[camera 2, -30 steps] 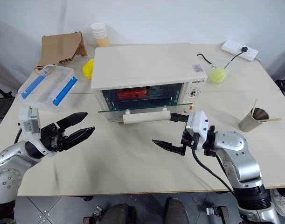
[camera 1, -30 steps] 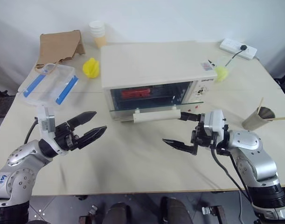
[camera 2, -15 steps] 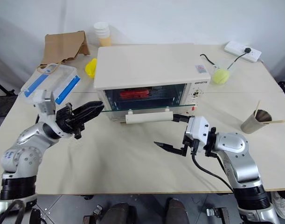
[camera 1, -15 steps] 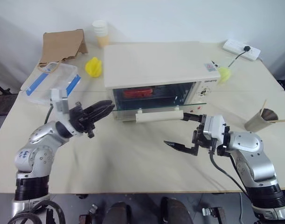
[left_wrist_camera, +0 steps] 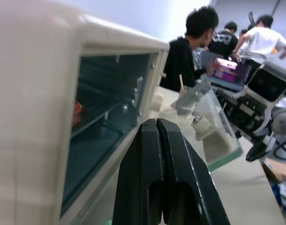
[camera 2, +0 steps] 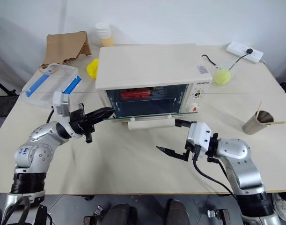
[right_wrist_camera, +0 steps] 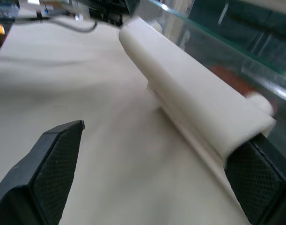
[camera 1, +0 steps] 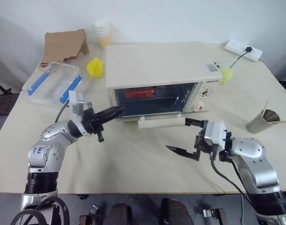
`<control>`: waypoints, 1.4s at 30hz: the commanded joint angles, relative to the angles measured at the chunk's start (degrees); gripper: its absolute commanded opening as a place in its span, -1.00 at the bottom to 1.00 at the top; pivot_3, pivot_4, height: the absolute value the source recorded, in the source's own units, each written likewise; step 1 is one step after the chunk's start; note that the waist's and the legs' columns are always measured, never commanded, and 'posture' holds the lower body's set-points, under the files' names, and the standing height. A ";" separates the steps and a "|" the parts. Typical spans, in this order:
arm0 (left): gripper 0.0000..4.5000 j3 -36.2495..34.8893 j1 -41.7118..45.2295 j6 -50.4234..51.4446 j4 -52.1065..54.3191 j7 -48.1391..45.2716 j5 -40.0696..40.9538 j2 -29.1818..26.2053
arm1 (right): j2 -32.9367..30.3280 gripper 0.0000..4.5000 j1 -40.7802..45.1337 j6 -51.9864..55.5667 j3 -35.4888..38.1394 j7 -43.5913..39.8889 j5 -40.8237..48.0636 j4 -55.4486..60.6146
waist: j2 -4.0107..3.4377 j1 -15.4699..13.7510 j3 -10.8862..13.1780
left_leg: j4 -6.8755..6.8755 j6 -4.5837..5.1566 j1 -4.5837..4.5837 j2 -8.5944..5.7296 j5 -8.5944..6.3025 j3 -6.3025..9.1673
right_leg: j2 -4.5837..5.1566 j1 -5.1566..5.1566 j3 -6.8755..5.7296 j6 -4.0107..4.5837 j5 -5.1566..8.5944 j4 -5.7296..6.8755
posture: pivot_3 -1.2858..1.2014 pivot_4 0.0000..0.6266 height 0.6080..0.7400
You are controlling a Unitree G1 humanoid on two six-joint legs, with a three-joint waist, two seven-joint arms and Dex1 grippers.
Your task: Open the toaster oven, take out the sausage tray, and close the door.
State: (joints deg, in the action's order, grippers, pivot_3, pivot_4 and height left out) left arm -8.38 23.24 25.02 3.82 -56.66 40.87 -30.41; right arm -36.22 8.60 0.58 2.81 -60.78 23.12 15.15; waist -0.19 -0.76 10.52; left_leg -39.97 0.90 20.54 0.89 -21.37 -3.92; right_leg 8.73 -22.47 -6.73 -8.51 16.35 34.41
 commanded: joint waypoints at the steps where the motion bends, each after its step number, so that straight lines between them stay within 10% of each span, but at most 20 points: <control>1: -0.99 1.25 -0.51 -1.04 0.78 -2.31 -1.23 -0.52 | -2.55 1.00 -3.56 -0.55 5.53 0.81 1.21 2.32 | 0.00 -0.46 0.00 | -0.01 0.00 0.03 0.00 0.00 0.00 | 0.00 0.00 0.01 0.00 0.00 -0.03 | 0.03 -0.52 1.00; 7: -0.99 4.12 -3.10 -5.35 -0.57 -5.90 -5.36 0.03 | -4.74 1.00 -22.57 -9.38 21.16 0.66 -1.78 -2.56 | 0.00 -1.38 0.00 | -0.02 0.01 0.05 0.00 -0.01 -0.02 | -0.03 0.05 -0.03 0.00 0.00 -0.06 | 0.03 -0.52 1.00; 14: -0.99 8.21 -5.07 -11.94 -3.65 -8.19 -12.39 -0.28 | -3.99 1.00 -22.62 -5.24 26.03 7.23 2.63 3.30 | 0.02 0.34 0.01 | -0.03 0.12 -0.18 0.10 0.03 -0.47 | -0.11 0.08 0.48 0.14 -0.08 -0.32 | 0.03 -0.52 1.00; 29: -0.99 5.96 -9.44 -22.88 -5.76 -2.23 -16.85 3.58 | 1.18 1.00 8.05 2.71 -5.75 23.41 -22.71 6.28 | 0.00 0.62 0.00 | -0.06 0.10 -0.12 0.11 0.03 -0.22 | -0.08 -0.15 0.56 0.16 -0.10 -0.01 | 0.03 -0.52 1.00; 42: 0.62 -8.01 -21.34 -17.37 11.98 9.23 -6.97 3.58 | 10.67 1.00 31.74 -3.61 -21.32 39.14 -50.46 -20.95 | 0.02 2.42 0.01 | -0.04 0.03 -0.04 0.15 -0.01 0.02 | -0.05 -0.26 0.35 0.15 -0.10 0.20 | 0.03 -0.52 1.00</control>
State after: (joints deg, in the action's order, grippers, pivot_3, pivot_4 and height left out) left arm -14.88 2.39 7.59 12.03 -49.22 32.35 -26.84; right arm -26.28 38.49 -3.26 -17.98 -23.91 -25.17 -4.99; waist -0.17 1.66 10.53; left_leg -40.00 0.93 20.52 1.04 -21.38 -3.87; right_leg 8.68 -22.73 -6.40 -8.36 16.25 34.62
